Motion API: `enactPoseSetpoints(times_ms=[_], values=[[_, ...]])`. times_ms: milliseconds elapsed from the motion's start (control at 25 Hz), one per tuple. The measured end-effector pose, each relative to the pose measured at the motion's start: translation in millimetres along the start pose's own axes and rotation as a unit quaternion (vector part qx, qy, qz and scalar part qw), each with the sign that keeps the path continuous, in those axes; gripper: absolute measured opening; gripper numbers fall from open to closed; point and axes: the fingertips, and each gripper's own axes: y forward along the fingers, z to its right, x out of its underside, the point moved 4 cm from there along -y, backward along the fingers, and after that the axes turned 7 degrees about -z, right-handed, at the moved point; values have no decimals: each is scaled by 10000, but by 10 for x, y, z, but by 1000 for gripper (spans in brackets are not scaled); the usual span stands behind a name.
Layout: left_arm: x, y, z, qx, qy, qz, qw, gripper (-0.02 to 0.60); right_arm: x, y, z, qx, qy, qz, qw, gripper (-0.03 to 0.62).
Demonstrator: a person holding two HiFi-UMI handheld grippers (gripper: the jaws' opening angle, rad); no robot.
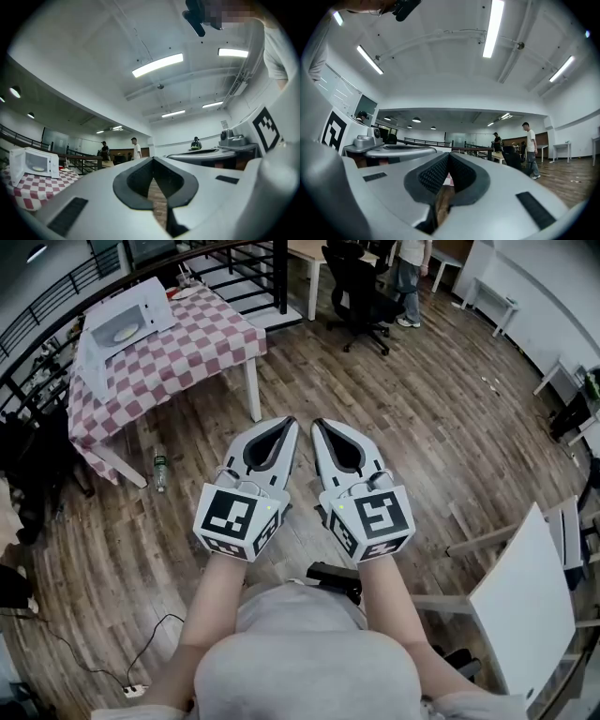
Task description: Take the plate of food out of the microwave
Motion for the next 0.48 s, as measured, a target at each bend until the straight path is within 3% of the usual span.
enactPoseSetpoints(times_ms=[480], values=[[129, -87, -34, -576, -100, -119, 9982, 0, 106, 104, 5, -496, 131, -10, 9987, 25]])
